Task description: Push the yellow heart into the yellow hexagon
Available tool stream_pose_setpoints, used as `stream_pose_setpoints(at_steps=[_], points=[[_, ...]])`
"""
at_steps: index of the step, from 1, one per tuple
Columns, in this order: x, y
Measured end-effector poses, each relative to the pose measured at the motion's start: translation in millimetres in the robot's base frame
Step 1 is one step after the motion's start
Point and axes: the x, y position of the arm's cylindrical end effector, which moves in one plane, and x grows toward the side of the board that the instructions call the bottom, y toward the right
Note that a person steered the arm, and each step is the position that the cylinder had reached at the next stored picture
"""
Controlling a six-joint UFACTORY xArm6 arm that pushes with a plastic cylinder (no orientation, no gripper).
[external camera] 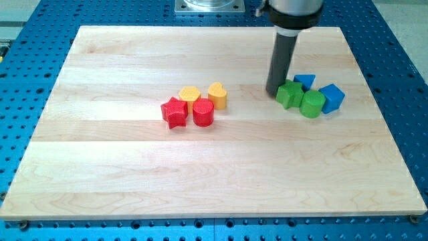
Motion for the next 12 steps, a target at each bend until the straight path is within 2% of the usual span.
stream_pose_setpoints(at_steps=[1,2,4,8,10,11,12], points=[[-6,-10],[-25,7],[-24,41],[-25,46],[-31,-54],[-27,-75],[8,-82]])
